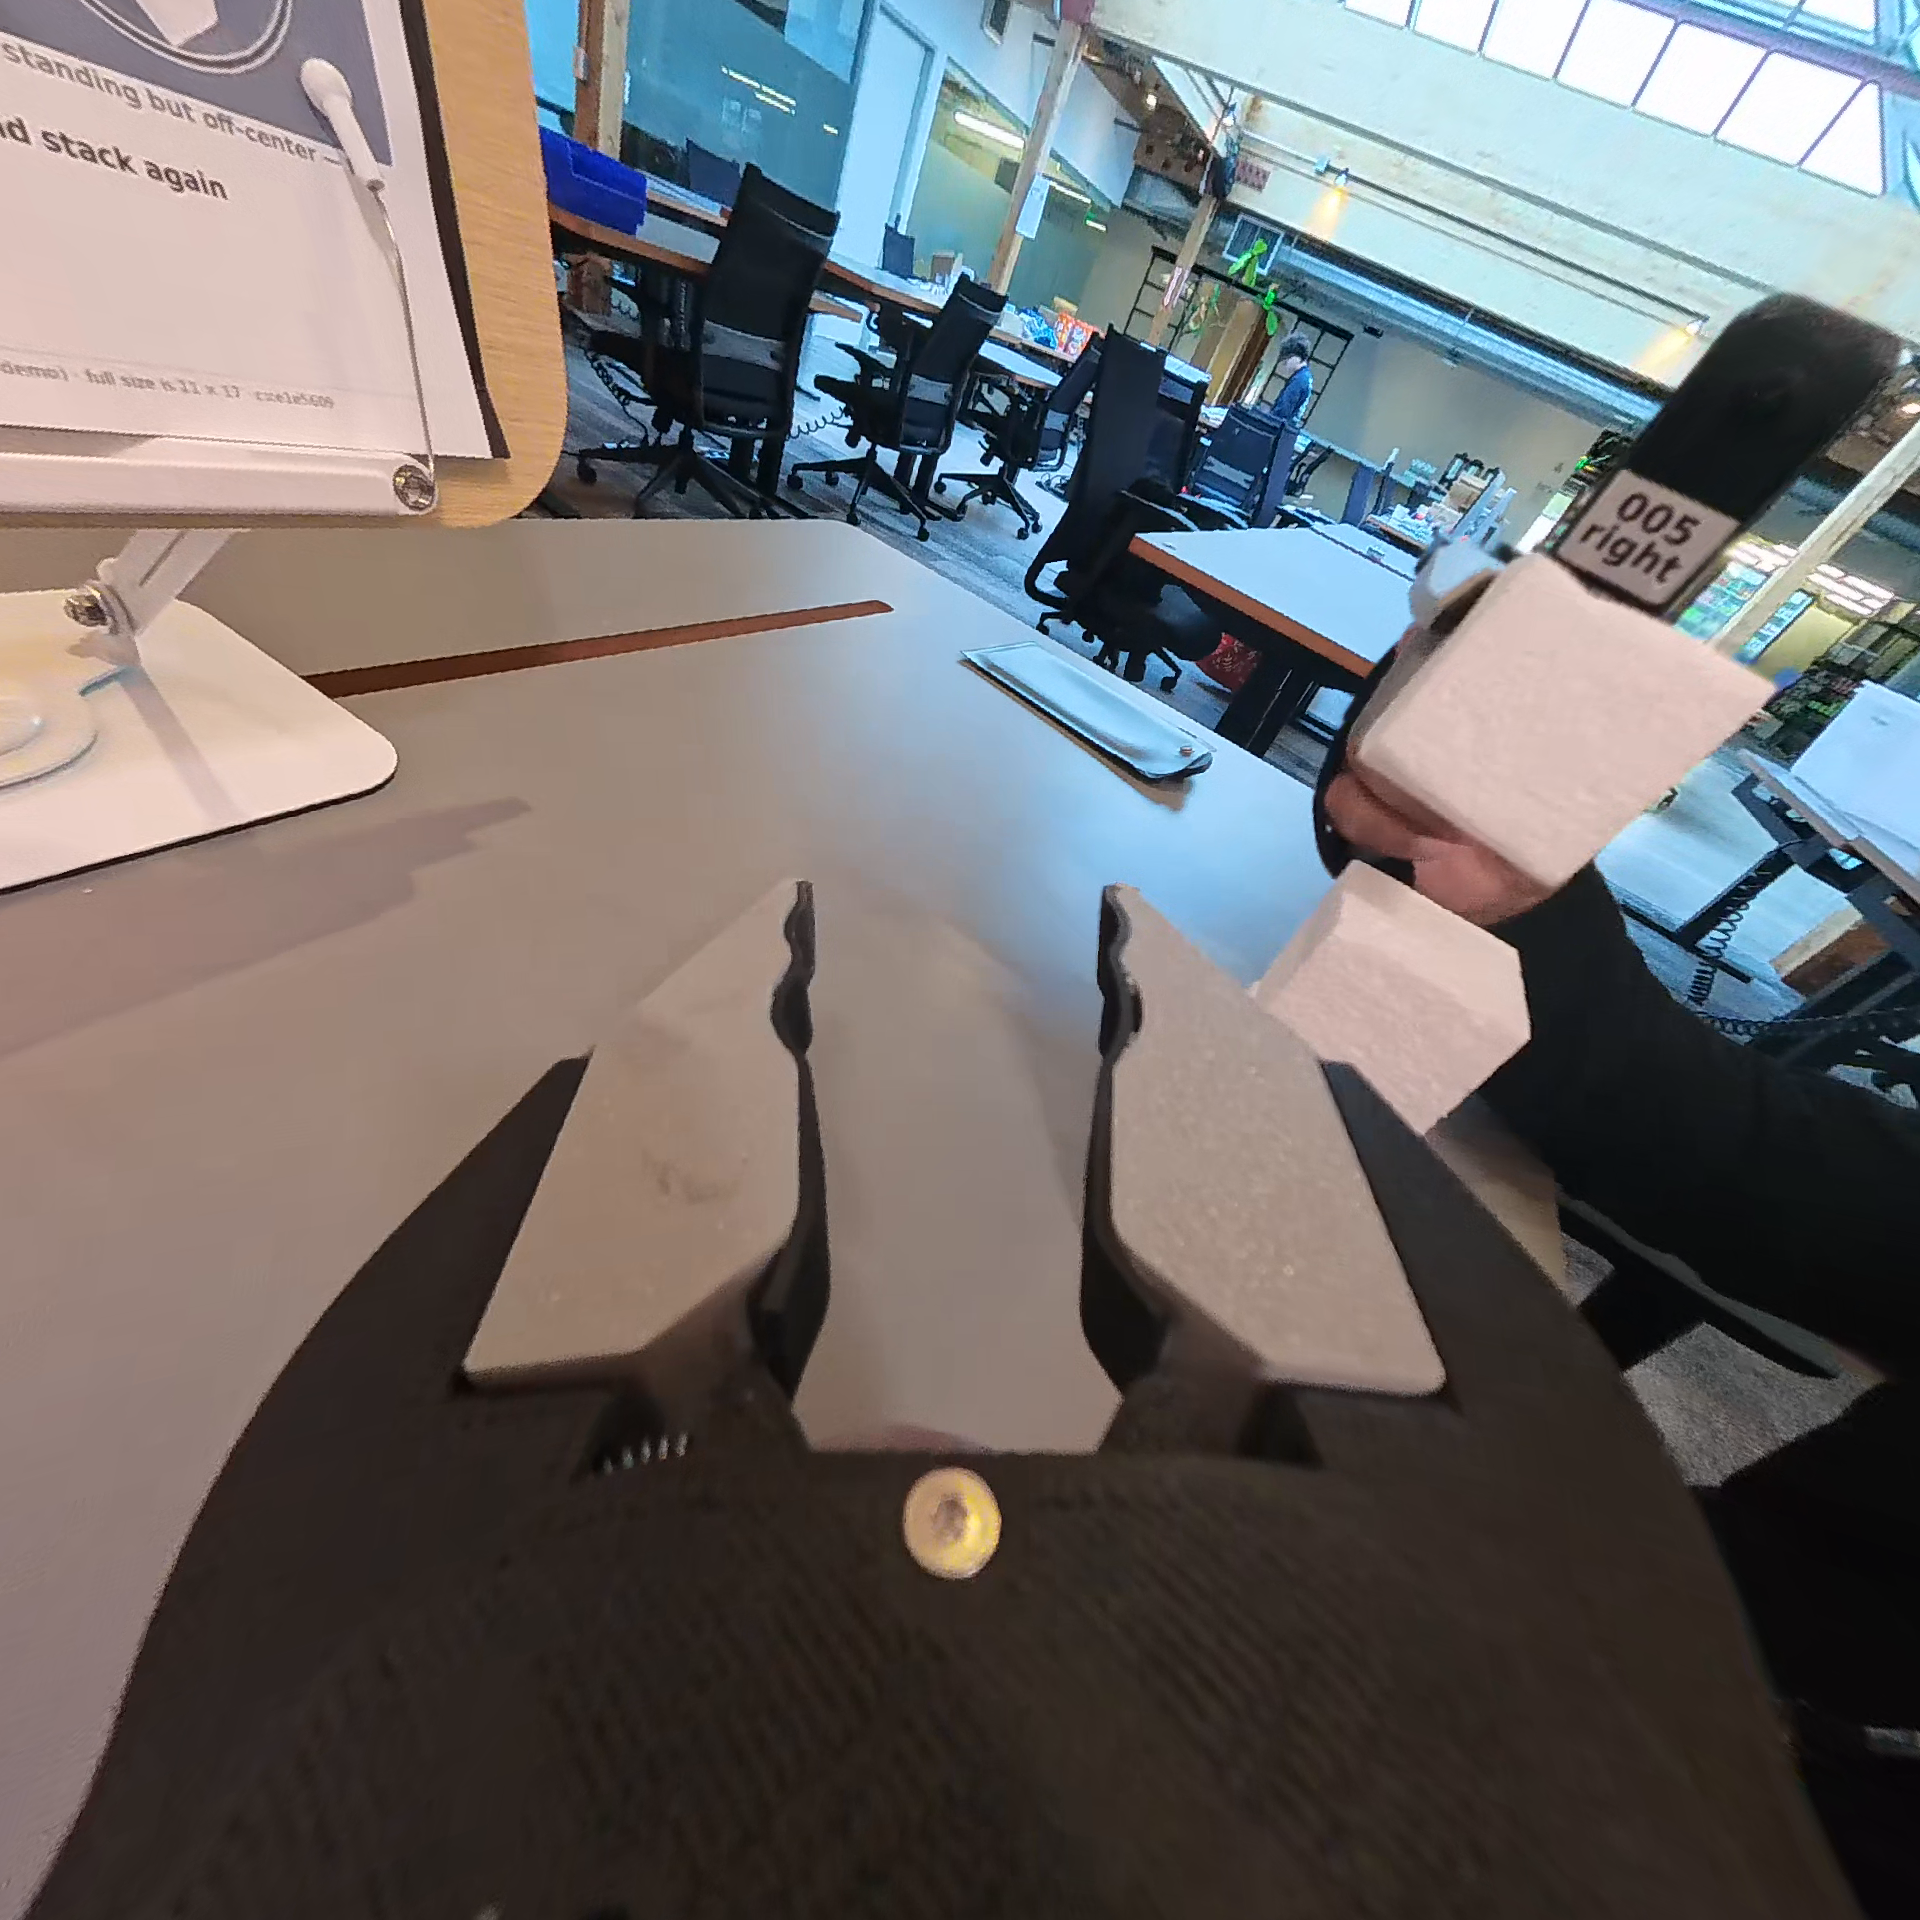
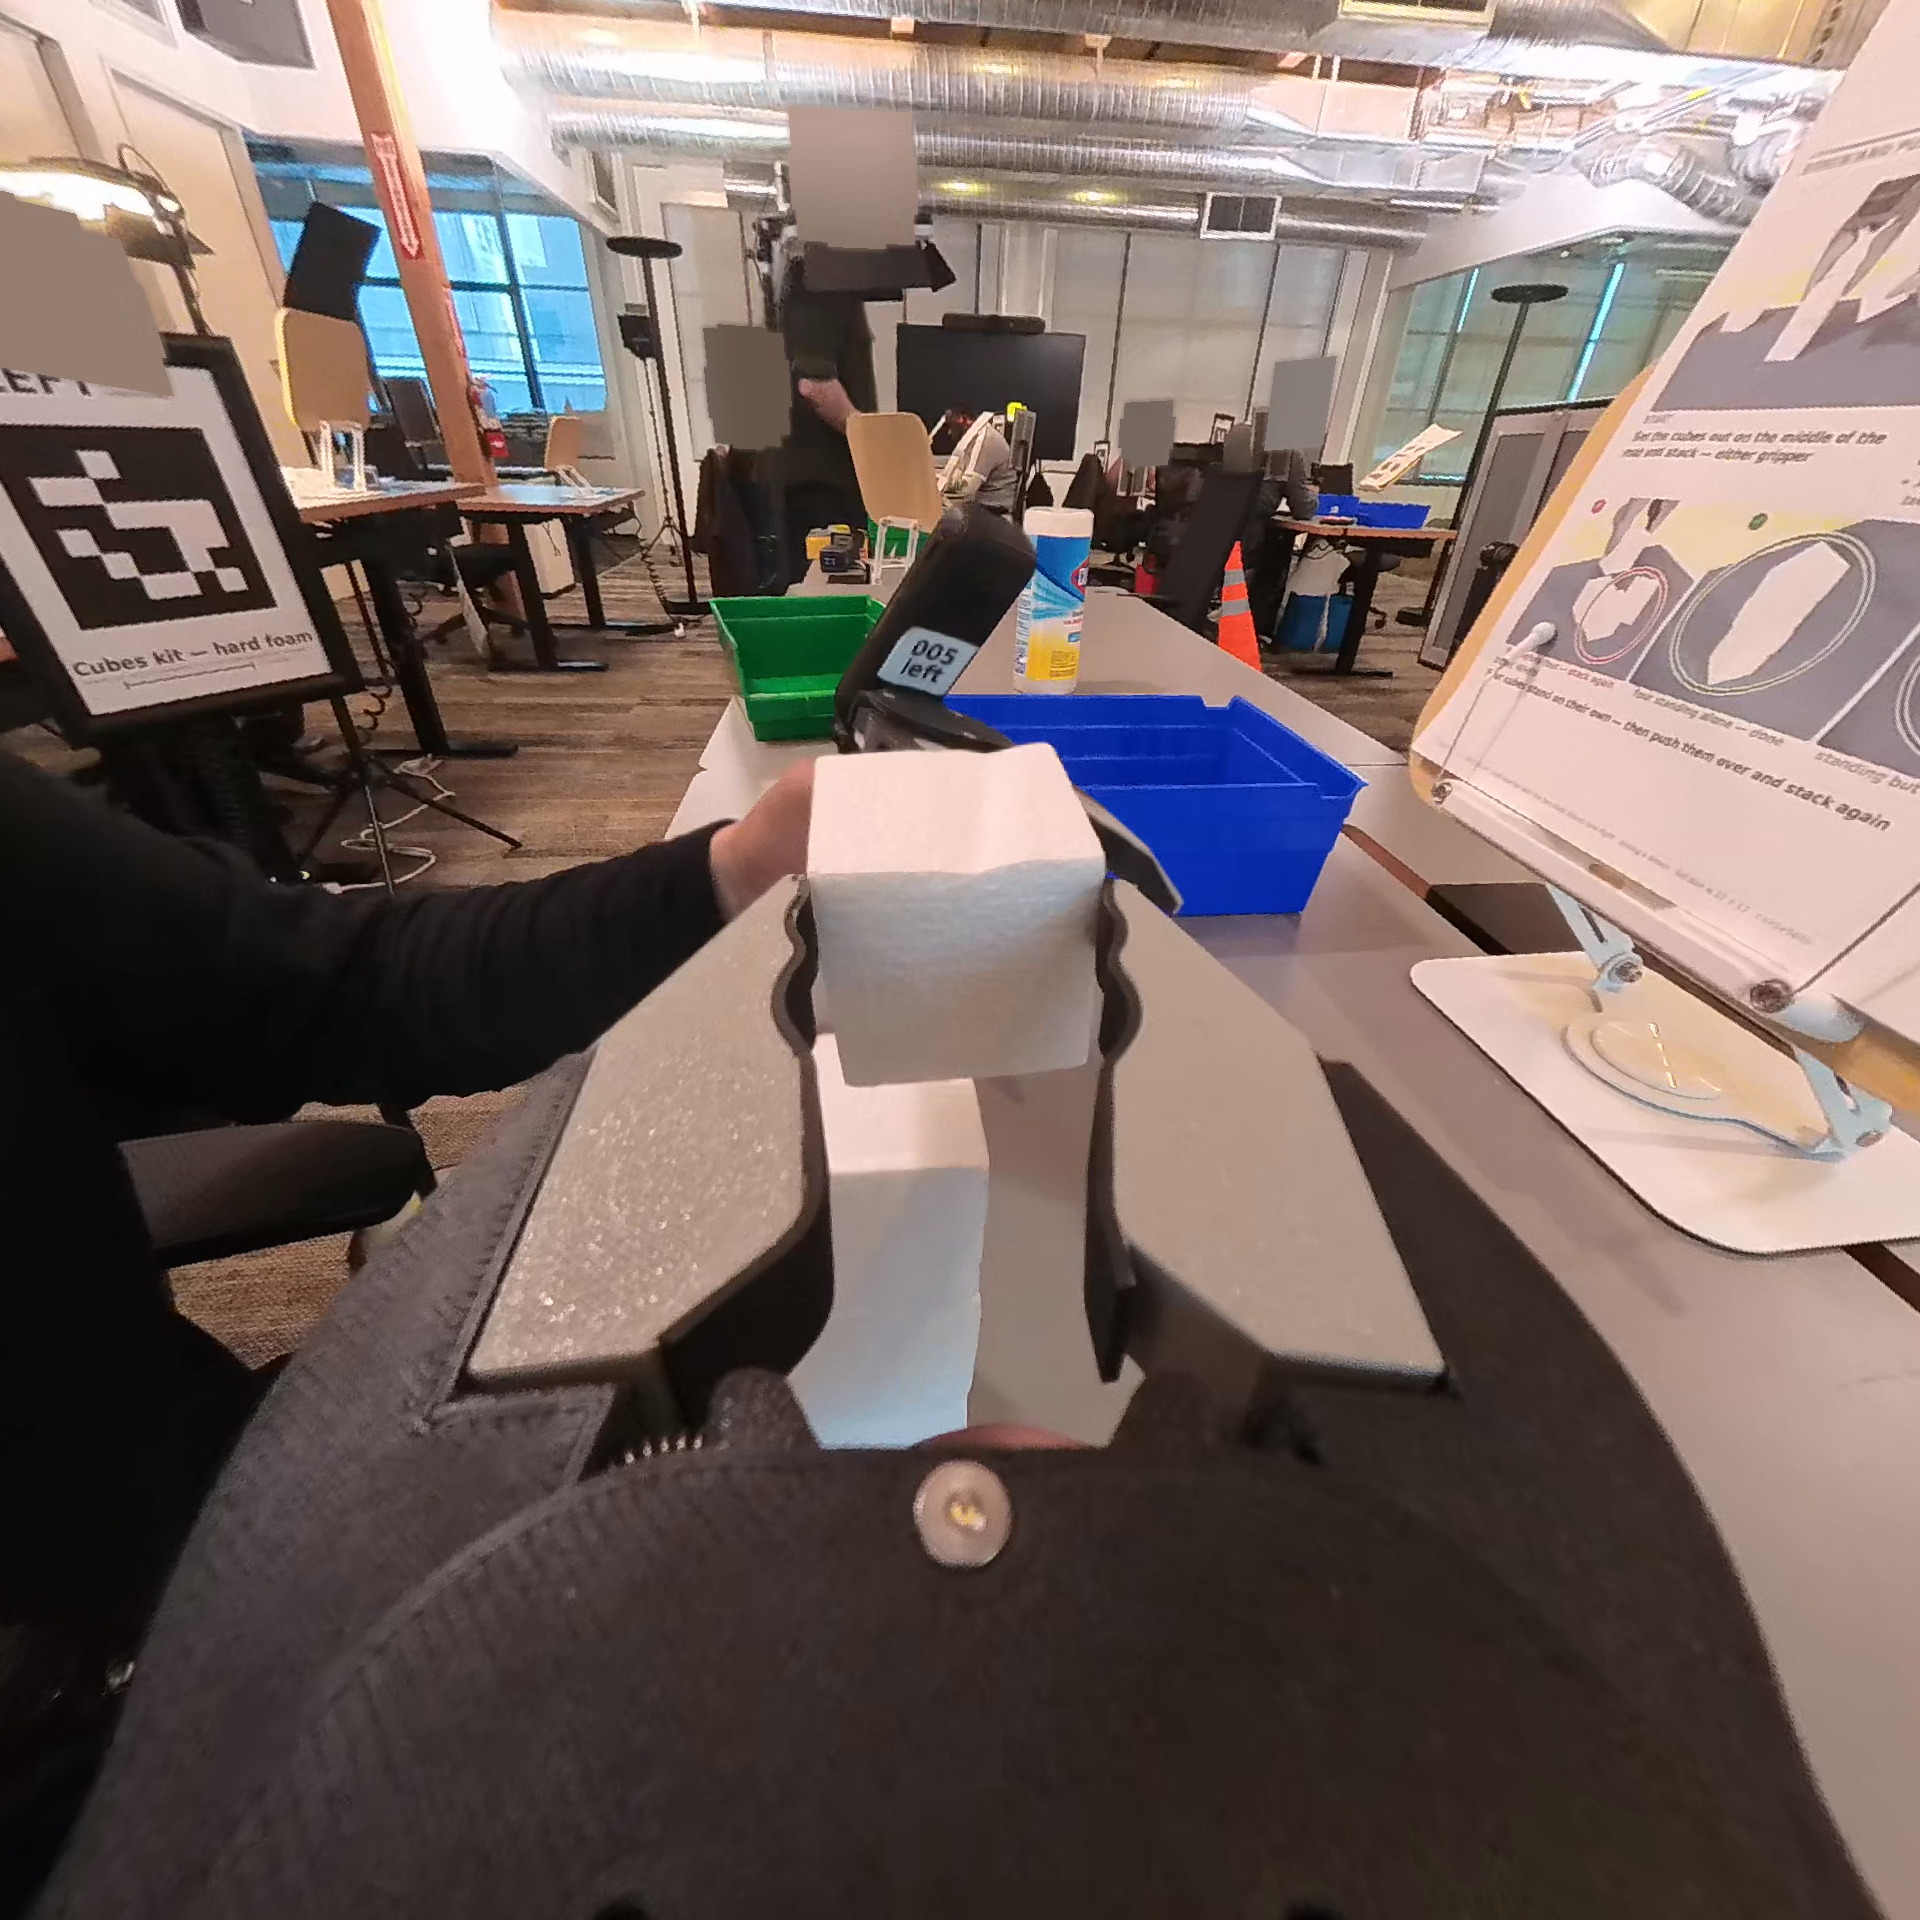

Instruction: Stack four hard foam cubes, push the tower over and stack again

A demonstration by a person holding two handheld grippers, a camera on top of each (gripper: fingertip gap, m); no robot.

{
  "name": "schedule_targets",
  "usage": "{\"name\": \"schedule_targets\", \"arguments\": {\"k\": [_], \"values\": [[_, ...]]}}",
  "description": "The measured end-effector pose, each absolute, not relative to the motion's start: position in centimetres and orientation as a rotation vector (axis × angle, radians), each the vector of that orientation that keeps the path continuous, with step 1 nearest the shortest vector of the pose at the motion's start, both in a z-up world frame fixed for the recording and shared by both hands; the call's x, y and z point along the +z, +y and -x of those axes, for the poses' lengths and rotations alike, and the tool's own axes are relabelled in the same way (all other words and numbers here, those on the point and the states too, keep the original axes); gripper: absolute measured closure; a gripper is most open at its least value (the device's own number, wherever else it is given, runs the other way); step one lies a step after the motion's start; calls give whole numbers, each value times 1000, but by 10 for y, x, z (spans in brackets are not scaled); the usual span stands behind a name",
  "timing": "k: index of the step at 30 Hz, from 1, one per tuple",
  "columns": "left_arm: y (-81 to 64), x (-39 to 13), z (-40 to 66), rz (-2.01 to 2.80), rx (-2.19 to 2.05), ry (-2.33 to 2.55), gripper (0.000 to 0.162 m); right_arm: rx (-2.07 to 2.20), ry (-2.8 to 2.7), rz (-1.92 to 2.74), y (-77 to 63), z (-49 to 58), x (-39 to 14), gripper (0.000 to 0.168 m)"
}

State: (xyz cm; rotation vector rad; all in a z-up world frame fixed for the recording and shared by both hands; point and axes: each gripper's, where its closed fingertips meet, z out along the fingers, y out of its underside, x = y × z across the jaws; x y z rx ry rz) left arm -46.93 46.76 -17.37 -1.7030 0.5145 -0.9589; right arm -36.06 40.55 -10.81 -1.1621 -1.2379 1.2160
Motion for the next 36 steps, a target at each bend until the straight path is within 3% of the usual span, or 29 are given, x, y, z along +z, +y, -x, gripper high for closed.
{"name": "schedule_targets", "arguments": {"k": [36], "values": [[466, -187, 458, 1749, -948, 567, 108, 1161, -1295, 1209, 385, 364, -131, 116]]}}
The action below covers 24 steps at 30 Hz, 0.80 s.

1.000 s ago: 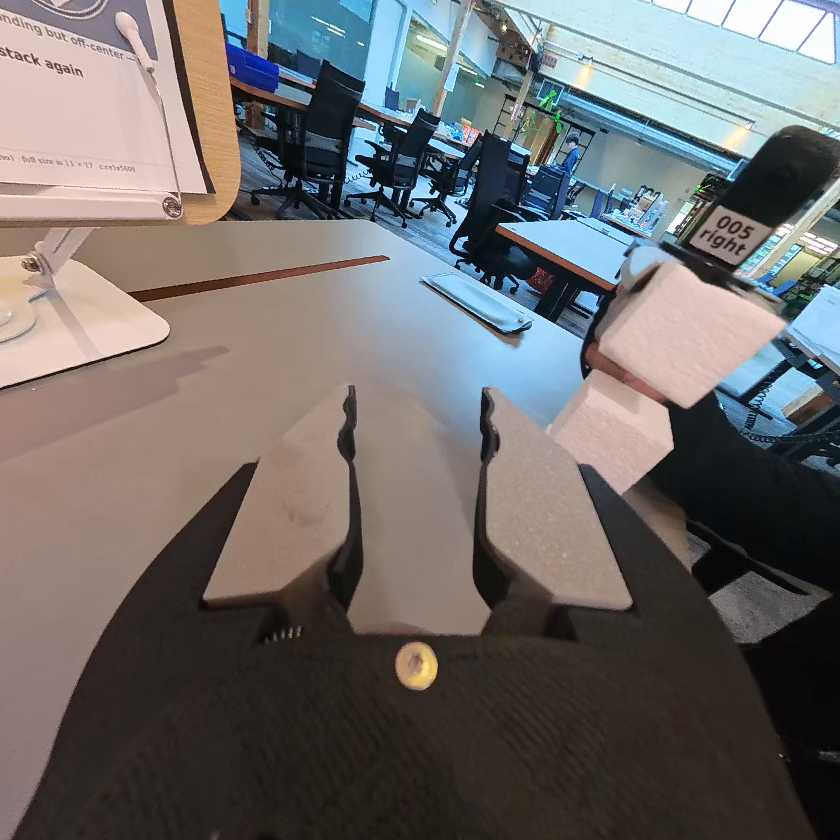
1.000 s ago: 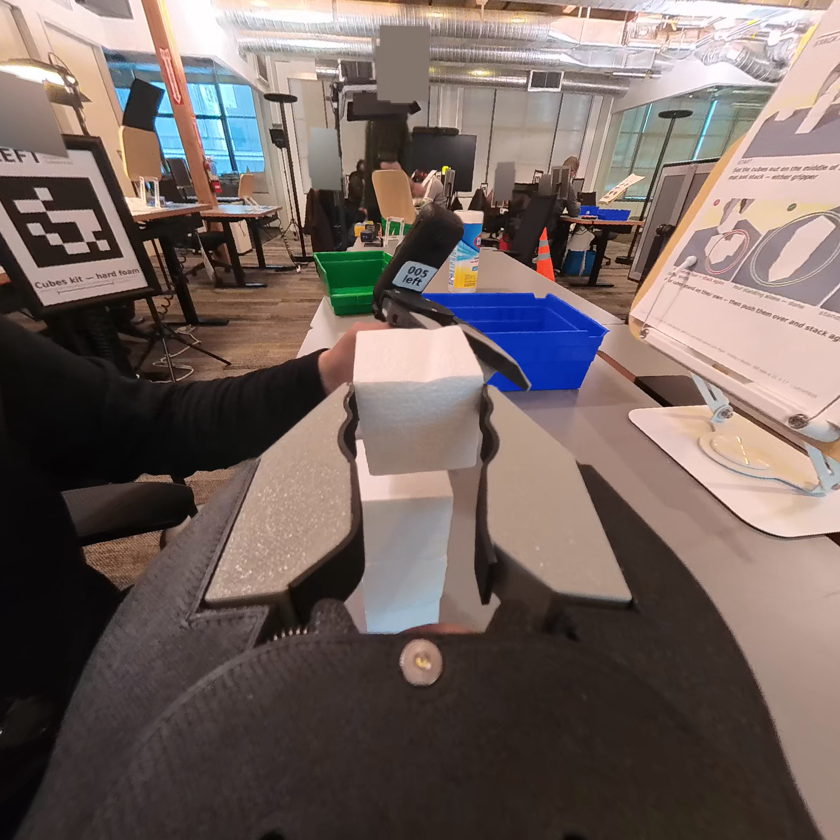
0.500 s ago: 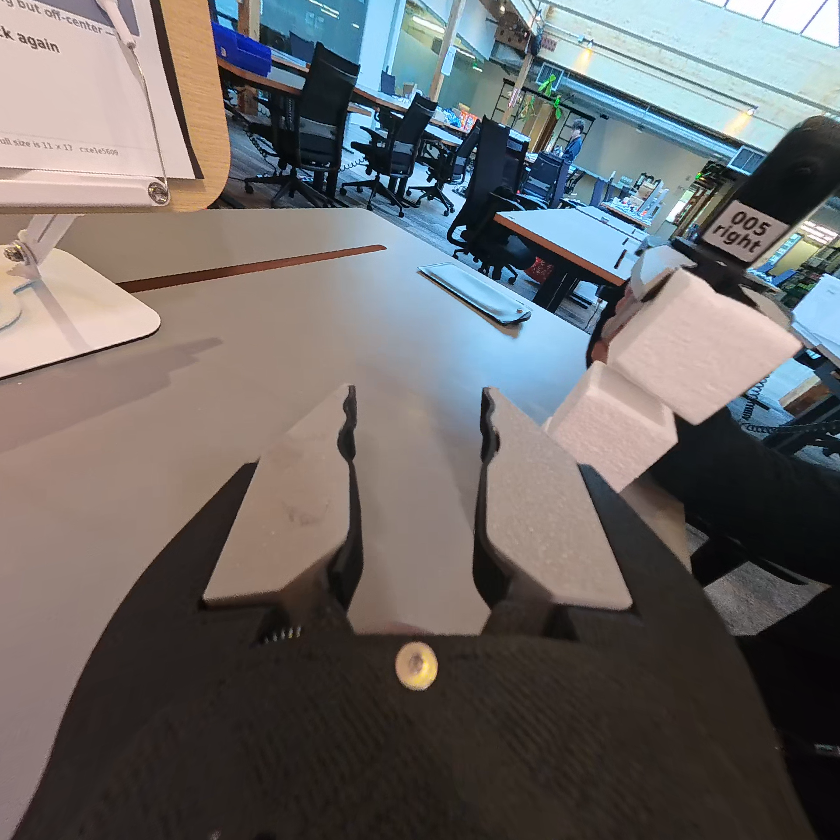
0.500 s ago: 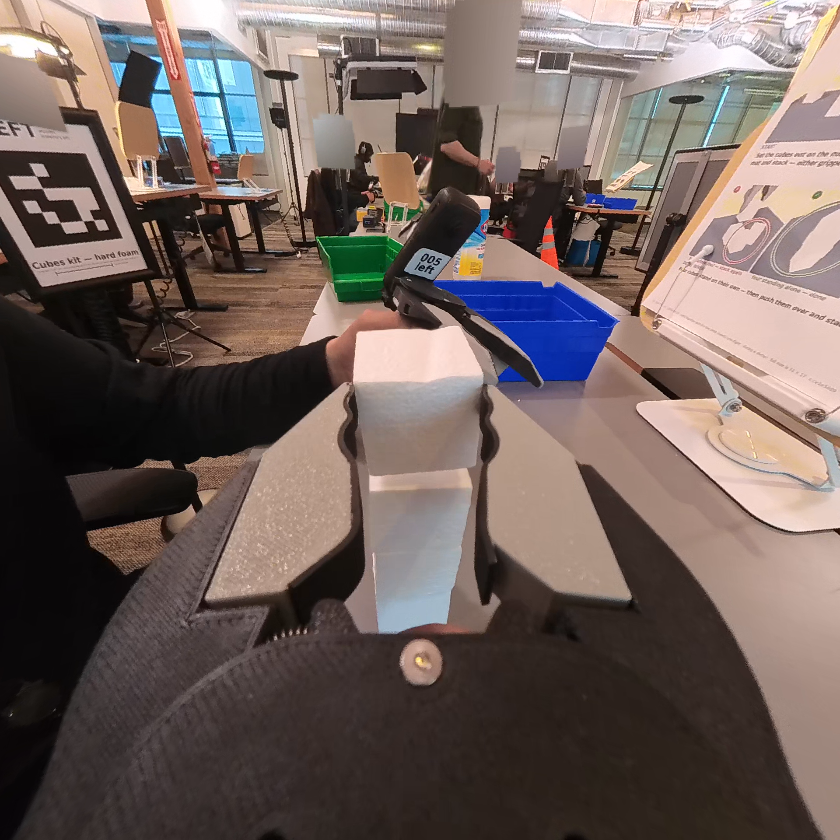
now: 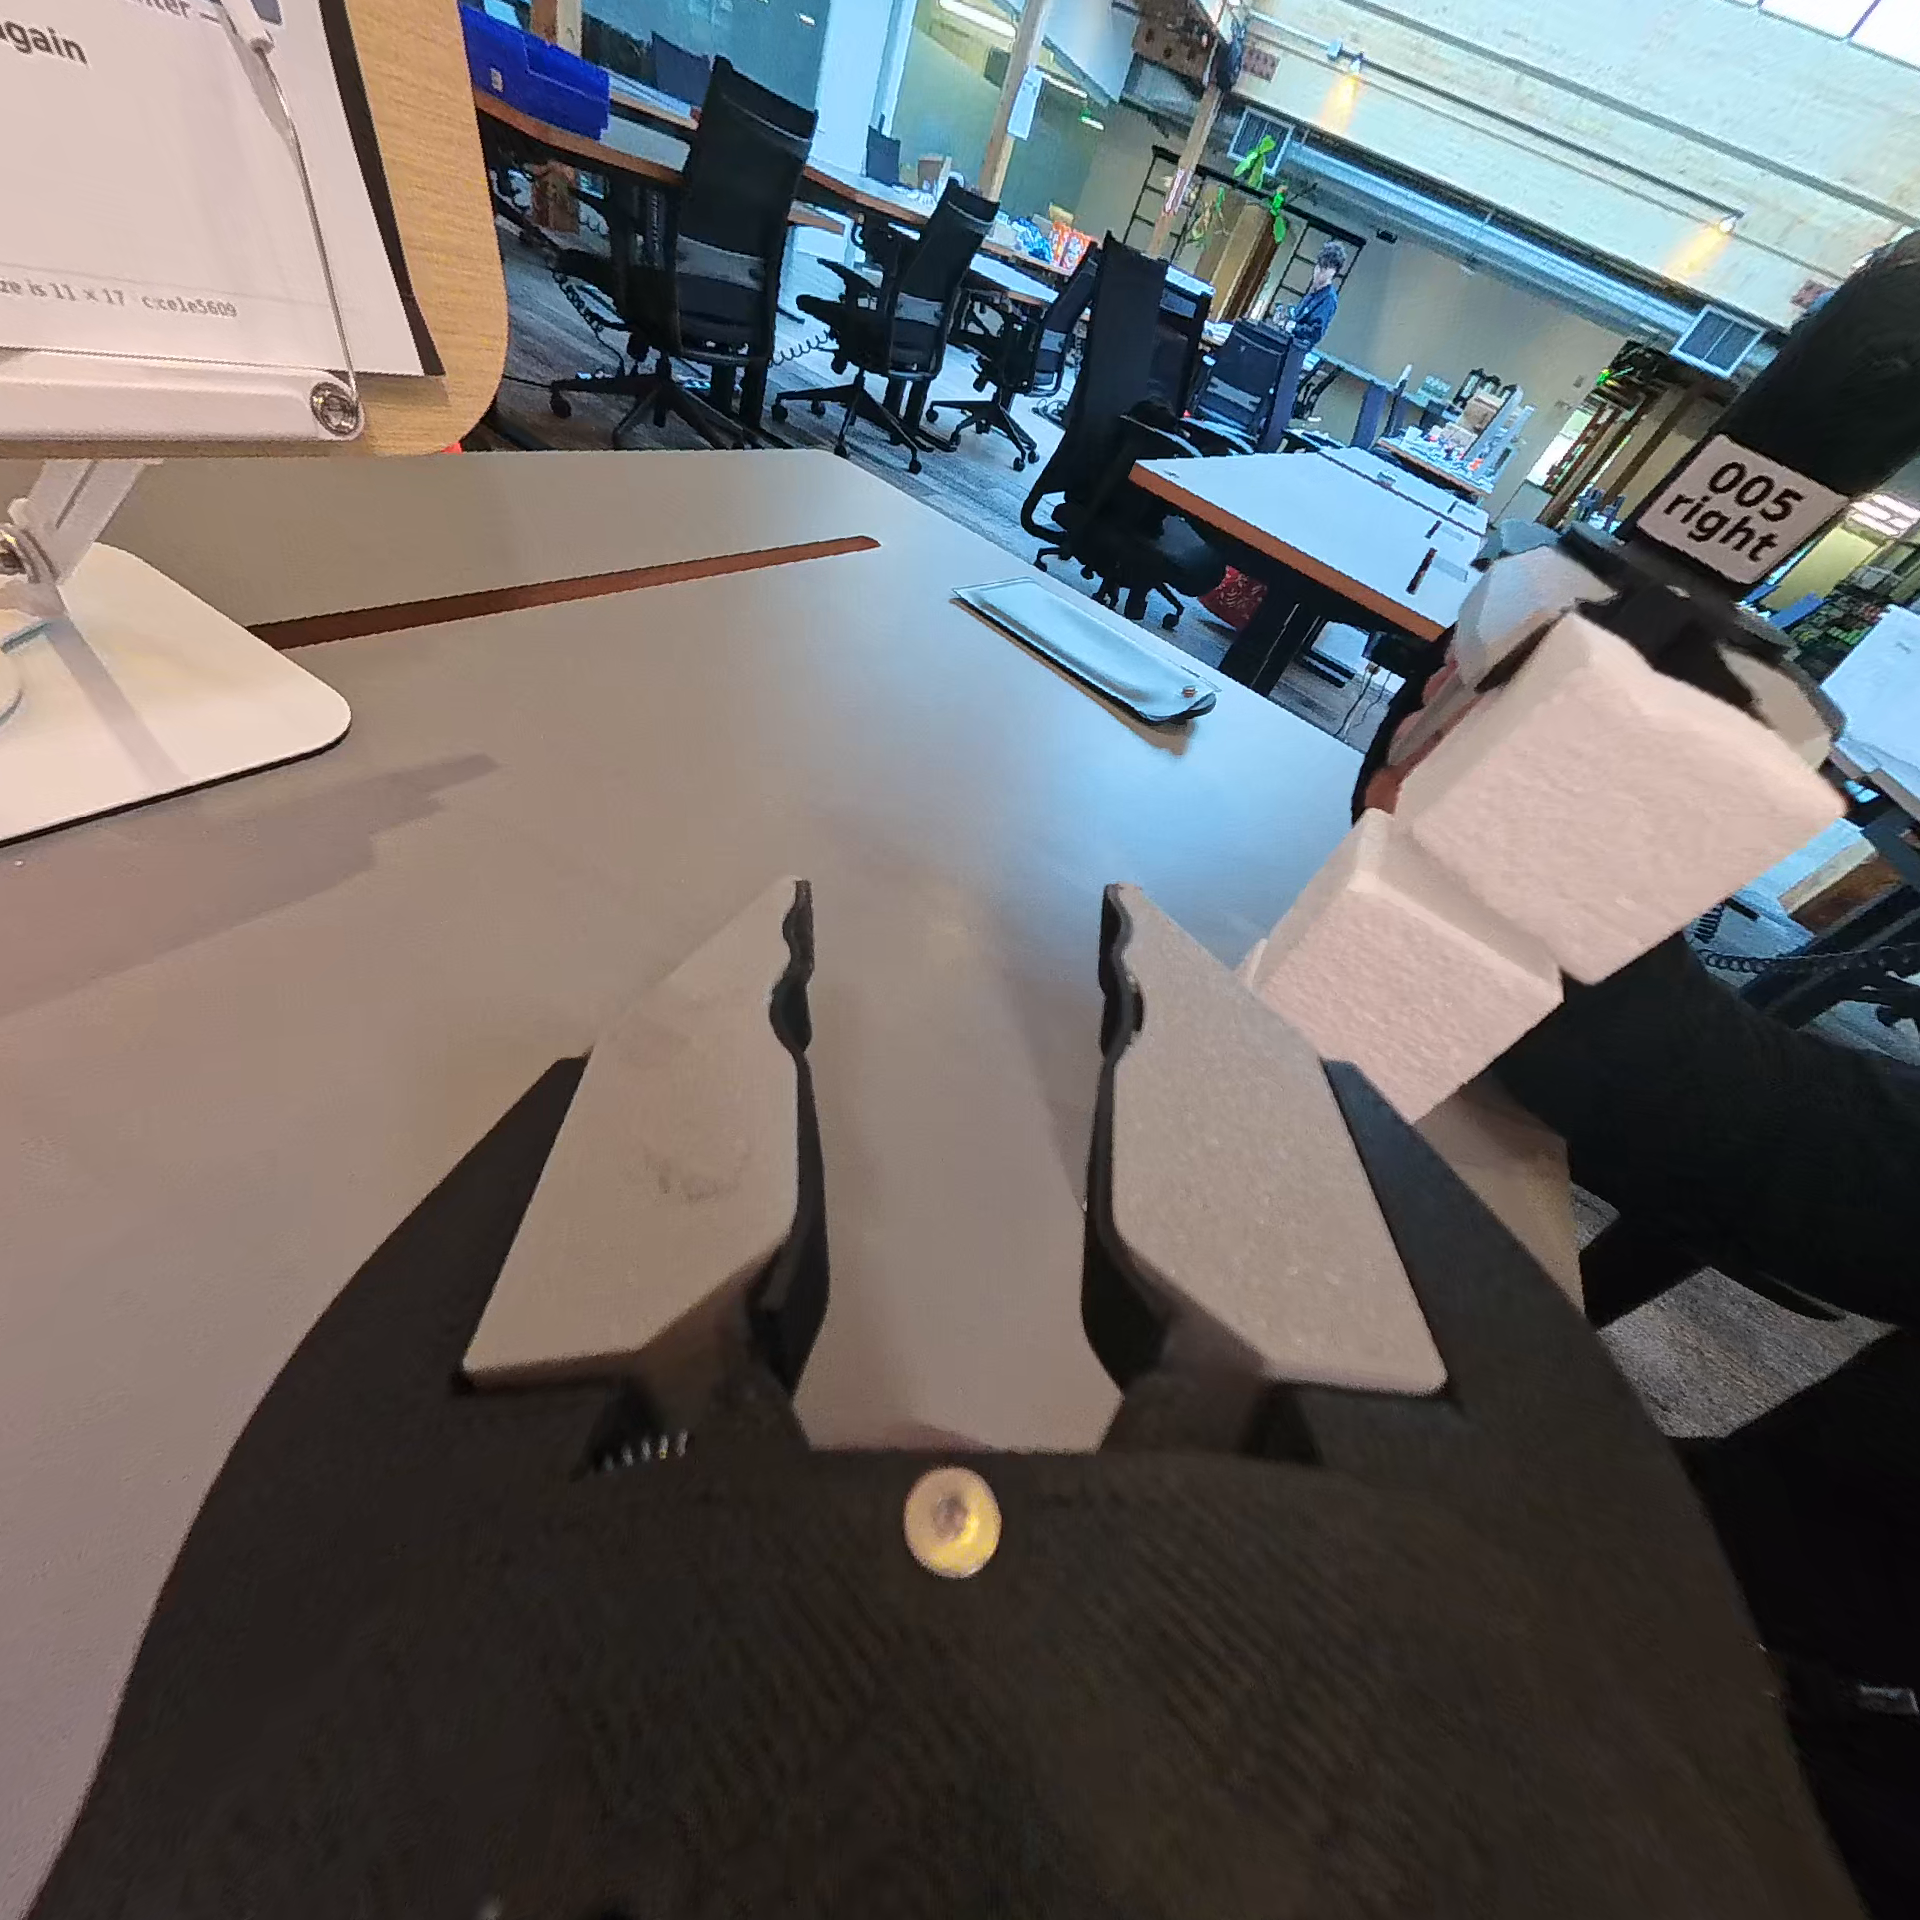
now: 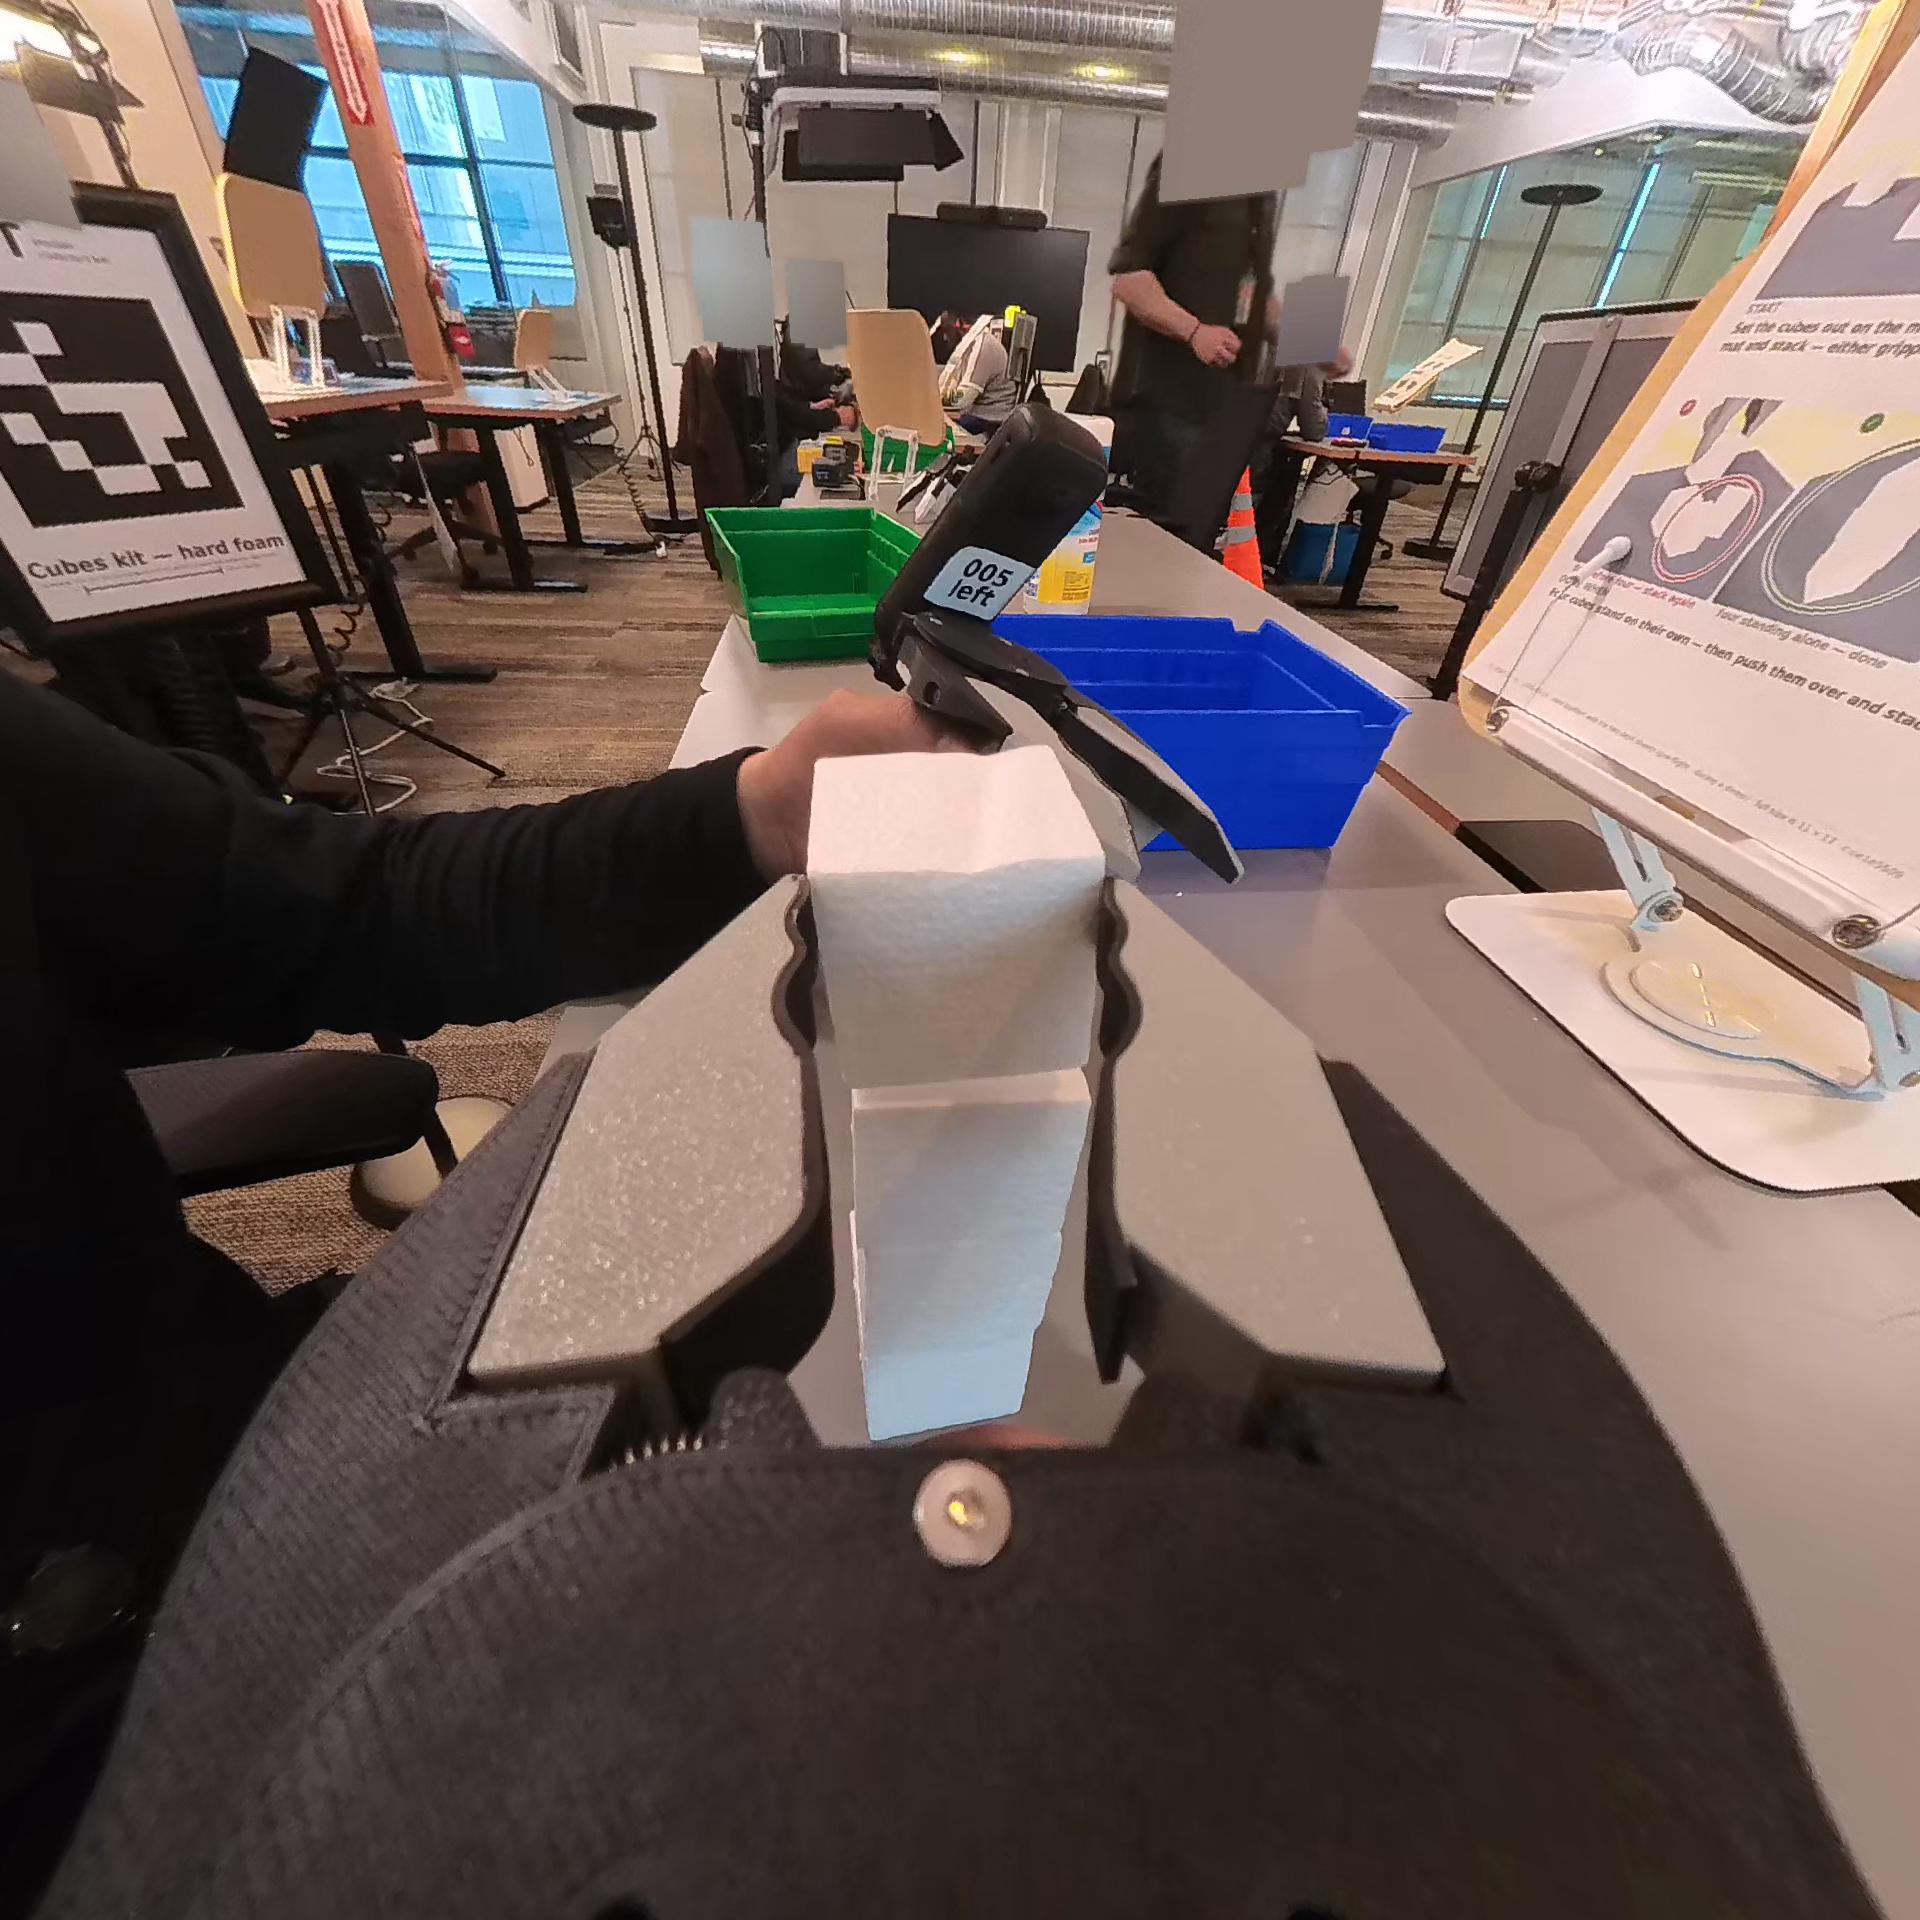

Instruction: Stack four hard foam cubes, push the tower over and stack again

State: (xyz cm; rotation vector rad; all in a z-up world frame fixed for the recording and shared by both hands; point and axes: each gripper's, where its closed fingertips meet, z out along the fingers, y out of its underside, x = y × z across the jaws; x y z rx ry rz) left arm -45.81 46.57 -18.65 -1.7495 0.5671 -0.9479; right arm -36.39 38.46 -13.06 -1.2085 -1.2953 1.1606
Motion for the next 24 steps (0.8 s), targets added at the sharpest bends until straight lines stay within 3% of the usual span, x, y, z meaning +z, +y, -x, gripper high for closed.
{"name": "schedule_targets", "arguments": {"k": [24], "values": [[464, -186, 456, 1751, -954, 575, 108, 1173, -1299, 1229, 386, 365, -136, 116]]}}
